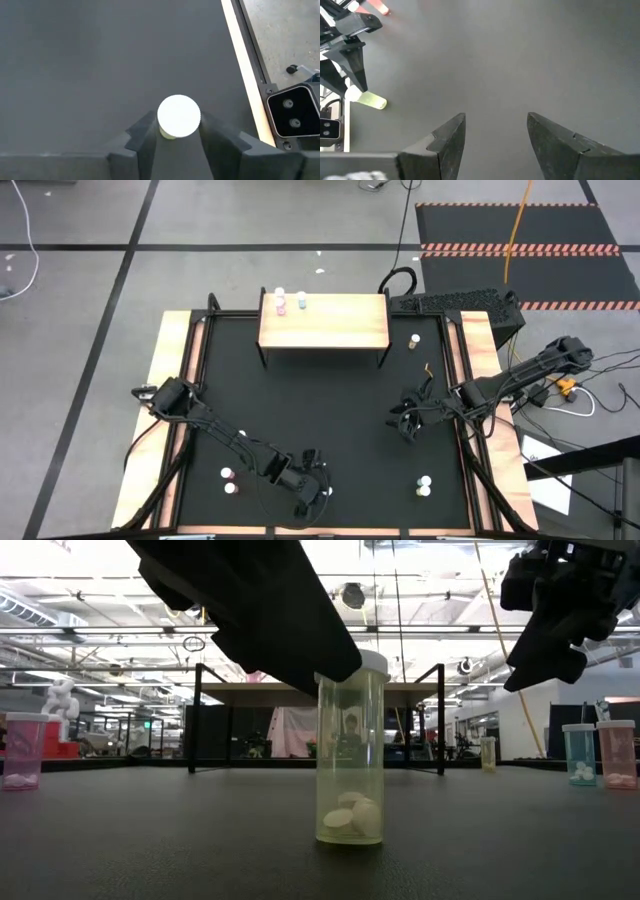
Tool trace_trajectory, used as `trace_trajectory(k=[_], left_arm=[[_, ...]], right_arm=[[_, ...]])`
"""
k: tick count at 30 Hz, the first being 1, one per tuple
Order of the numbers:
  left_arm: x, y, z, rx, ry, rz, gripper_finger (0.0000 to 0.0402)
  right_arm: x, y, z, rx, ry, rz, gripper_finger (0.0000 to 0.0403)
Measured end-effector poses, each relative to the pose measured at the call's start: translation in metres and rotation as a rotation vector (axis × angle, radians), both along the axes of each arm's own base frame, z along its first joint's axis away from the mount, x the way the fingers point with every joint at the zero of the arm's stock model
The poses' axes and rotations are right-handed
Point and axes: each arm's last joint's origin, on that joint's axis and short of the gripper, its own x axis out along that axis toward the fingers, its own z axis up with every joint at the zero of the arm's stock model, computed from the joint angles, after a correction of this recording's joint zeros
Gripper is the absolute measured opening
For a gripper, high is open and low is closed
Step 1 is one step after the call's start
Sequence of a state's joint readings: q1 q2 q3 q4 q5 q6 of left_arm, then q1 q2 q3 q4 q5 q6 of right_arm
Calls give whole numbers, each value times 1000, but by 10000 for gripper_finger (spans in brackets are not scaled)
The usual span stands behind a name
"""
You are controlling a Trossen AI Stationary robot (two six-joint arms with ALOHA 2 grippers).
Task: Pick and place medicine bottles onto shelf by color
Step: Put the bottom left yellow pill bottle on the shelf
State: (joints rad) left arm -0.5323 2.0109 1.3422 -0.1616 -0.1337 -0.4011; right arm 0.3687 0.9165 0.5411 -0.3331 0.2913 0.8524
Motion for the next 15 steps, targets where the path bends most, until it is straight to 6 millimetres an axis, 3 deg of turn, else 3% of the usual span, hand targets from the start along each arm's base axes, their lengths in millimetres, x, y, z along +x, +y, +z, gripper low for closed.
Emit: trace_trajectory(k=[9, 15], left_arm=[[3, 2, 4, -36, 1, 43, 120], [11, 24, 35, -74, -18, 121, 119]], right_arm=[[1, 0, 1, -7, -20, -14, 208], [2, 0, 2, -15, -32, -26, 208]])
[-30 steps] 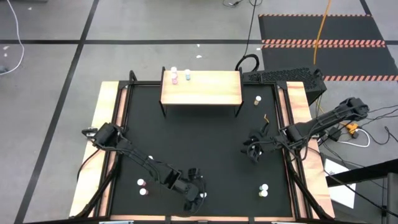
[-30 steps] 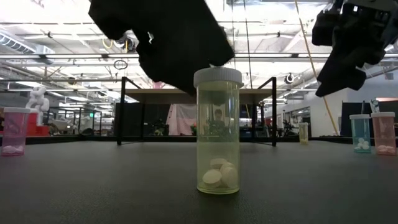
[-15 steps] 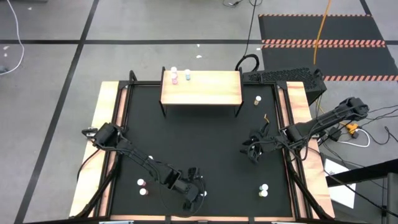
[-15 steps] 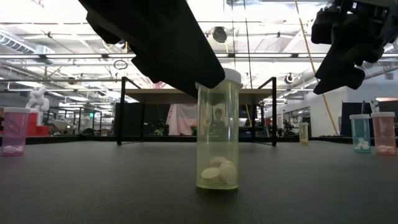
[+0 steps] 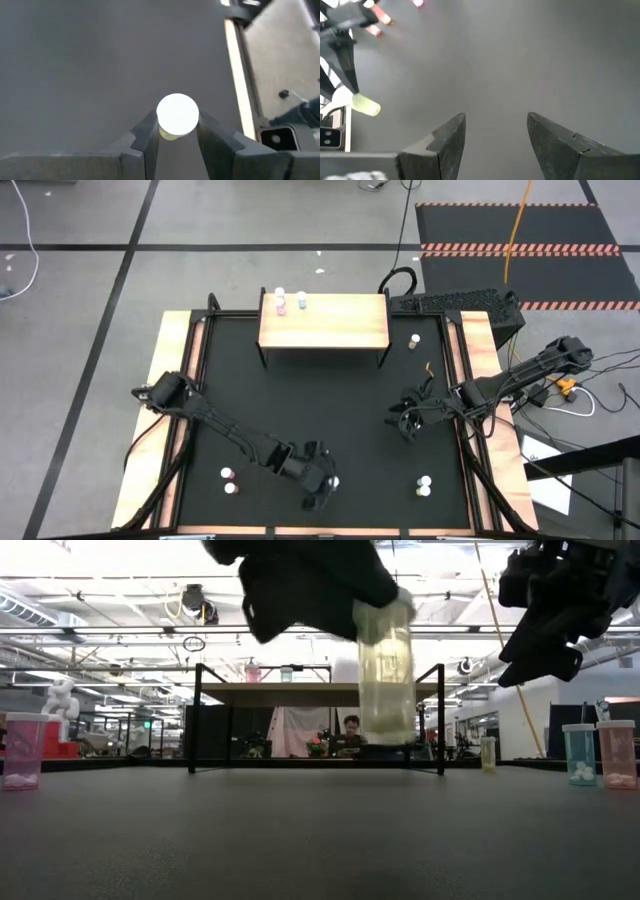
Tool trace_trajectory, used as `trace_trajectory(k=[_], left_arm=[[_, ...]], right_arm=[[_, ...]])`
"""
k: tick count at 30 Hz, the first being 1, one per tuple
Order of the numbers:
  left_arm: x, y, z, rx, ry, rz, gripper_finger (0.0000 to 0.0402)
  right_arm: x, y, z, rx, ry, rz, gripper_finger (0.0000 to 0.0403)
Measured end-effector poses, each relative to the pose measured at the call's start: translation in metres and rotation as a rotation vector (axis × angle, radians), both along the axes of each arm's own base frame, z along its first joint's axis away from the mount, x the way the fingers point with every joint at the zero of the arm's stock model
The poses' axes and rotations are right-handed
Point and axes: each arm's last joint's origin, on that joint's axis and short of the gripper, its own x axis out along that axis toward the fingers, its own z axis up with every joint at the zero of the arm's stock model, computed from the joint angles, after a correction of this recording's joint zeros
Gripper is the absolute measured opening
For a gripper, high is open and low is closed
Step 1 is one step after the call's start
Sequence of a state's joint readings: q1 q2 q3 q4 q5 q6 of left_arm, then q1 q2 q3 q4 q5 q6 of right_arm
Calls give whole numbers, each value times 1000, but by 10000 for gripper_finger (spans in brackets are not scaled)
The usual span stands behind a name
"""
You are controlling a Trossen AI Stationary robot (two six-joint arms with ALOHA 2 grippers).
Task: Pick and place medicine bottles onto shelf by color
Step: Put the bottom left yellow pill bottle on the shelf
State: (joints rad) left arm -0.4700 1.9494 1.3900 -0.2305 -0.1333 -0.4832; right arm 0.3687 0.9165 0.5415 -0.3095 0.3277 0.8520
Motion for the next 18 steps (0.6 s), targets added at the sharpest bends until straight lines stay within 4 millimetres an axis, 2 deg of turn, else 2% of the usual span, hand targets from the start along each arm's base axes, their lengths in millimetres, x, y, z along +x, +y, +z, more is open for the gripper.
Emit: trace_trajectory(k=[6, 14, 18], left_arm=[[0, 48, 51, -14, 0, 118, 118], [-13, 135, 109, 25, 6, 296, 118], [-16, 181, 126, 101, 3, 340, 118]], right_arm=[[3, 0, 3, 2, -45, -14, 208], [11, -6, 8, -2, -125, -88, 208], [16, -12, 6, 0, -123, -132, 208]])
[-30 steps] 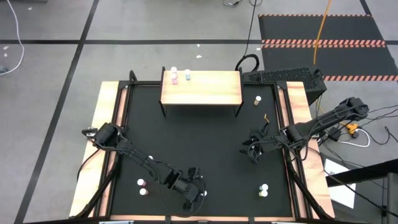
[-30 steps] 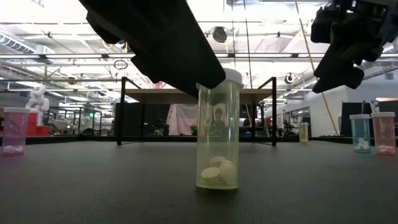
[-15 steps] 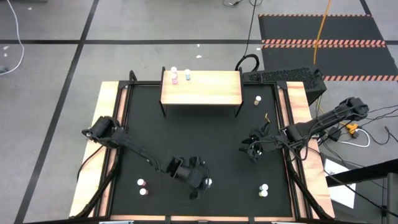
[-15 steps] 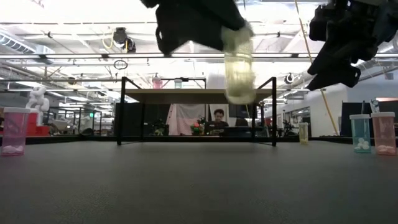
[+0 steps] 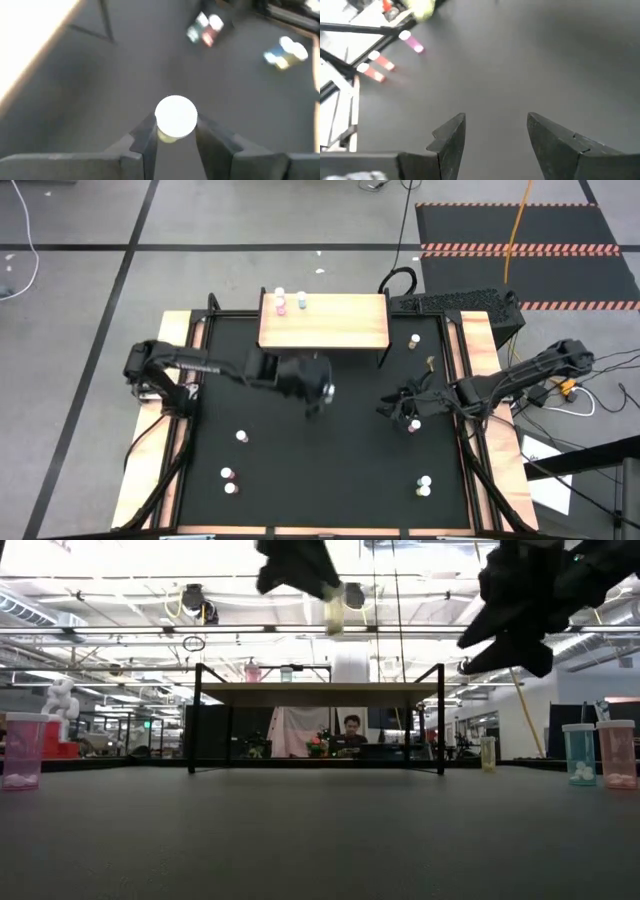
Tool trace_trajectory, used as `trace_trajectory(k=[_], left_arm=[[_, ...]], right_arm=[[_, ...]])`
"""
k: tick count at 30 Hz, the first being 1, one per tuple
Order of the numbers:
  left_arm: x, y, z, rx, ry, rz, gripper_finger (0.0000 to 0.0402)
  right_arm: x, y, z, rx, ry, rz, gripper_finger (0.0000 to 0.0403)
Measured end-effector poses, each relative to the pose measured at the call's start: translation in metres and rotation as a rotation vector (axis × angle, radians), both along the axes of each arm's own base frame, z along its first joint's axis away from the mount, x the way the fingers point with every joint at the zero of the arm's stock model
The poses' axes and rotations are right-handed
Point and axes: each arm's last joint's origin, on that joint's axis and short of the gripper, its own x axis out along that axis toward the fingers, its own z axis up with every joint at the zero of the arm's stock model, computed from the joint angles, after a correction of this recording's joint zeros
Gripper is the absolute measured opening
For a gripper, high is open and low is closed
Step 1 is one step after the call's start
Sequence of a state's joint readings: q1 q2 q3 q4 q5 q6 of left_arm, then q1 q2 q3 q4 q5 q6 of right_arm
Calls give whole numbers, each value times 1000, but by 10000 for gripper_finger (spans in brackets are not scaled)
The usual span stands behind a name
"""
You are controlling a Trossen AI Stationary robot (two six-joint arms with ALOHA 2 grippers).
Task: Pick and place medicine bottles onto shelf by color
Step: Put the bottom left yellow pill bottle on the shelf
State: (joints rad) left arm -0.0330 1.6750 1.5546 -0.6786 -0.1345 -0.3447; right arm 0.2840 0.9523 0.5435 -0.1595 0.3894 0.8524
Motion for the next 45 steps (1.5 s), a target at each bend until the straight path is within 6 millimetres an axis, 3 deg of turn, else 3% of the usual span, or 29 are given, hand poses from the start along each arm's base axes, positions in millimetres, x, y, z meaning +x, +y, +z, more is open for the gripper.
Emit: trace_trajectory(k=[11, 18, 21, 29, 37, 41, 45], left_arm=[[-18, 121, 36, 177, -36, 112, 118], [-26, 183, 37, 213, -37, 123, 117], [-20, 201, 35, 222, -35, 100, 117], [9, 231, 46, 271, -39, 64, 117], [39, 250, 24, 233, 16, 67, 117], [42, 254, 6, 183, 76, 82, 117], [32, 259, 4, 162, 145, 105, 117]], right_arm=[[8, -26, -3, 12, 1, -154, 208], [8, -46, -3, 42, -9, -273, 208], [8, -52, -3, 58, -12, -307, 208], [8, -61, -3, 83, -16, -354, 208], [8, -62, -3, 81, -7, -326, 208], [8, -62, -3, 76, -5, -323, 208], [8, -62, -3, 76, -5, -319, 208]])
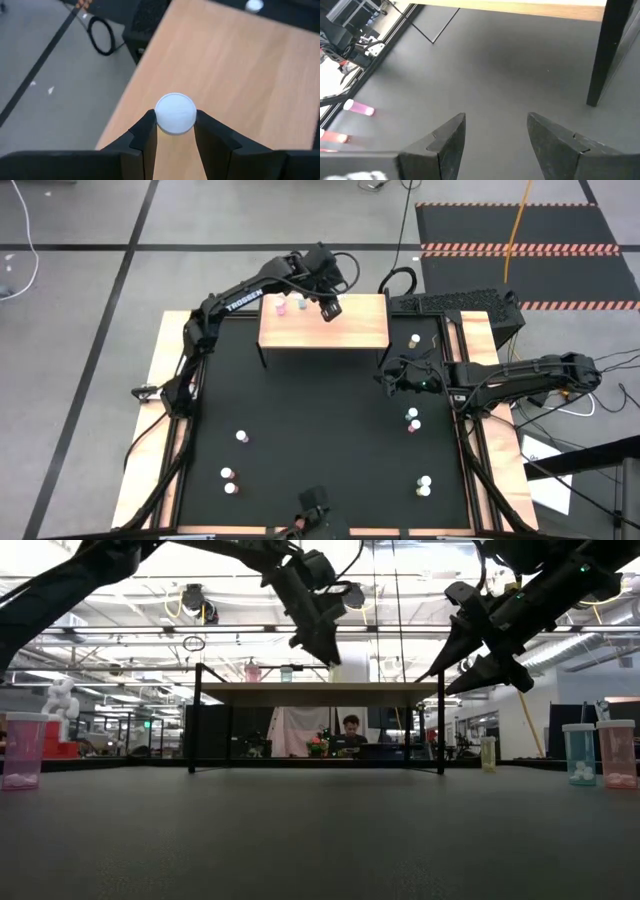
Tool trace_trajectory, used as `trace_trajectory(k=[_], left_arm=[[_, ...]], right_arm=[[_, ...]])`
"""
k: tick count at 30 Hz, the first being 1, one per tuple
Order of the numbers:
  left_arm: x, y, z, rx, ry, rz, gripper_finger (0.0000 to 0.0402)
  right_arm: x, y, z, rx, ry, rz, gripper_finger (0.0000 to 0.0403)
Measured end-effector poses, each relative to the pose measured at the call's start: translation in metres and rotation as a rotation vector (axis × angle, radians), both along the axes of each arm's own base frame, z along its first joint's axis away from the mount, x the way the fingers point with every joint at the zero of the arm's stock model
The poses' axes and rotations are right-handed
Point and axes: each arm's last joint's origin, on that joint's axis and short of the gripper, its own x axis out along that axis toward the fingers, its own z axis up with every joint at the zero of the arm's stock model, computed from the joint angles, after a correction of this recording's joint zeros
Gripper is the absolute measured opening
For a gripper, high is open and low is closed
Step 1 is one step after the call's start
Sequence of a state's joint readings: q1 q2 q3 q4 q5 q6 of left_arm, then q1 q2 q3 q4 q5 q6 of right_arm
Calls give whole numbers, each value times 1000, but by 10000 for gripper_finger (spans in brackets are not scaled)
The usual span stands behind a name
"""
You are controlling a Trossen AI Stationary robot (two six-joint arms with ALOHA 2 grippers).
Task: Pick and place medicine bottles onto shelf by color
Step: Put the bottom left yellow pill bottle on the shelf
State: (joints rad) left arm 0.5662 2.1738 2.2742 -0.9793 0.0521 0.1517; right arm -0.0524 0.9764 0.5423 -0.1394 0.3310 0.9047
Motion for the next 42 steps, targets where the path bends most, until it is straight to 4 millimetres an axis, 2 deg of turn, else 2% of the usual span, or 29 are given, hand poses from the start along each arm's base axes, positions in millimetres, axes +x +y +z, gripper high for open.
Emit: trace_trajectory(k=[11, 17, 22, 31, 36, 42], left_arm=[[-20, 29, -1, -32, -12, 87, 117], [-18, 25, -1, -90, -41, 28, 117], [-11, 18, 0, -72, -48, -8, 117], [-11, 18, 1, -61, -55, -13, 117], [-7, 20, -13, -63, -56, -13, 117], [-5, 20, -17, -58, -65, -15, 117]], right_arm=[[0, 0, 0, -4, 0, -3, 208], [0, 0, 0, -4, 0, -4, 208], [0, 0, 0, -5, 0, -4, 208], [0, 0, 0, -5, 0, -4, 208], [0, 0, 0, -4, 0, -3, 208], [0, 0, 0, 4, -2, -3, 208]])
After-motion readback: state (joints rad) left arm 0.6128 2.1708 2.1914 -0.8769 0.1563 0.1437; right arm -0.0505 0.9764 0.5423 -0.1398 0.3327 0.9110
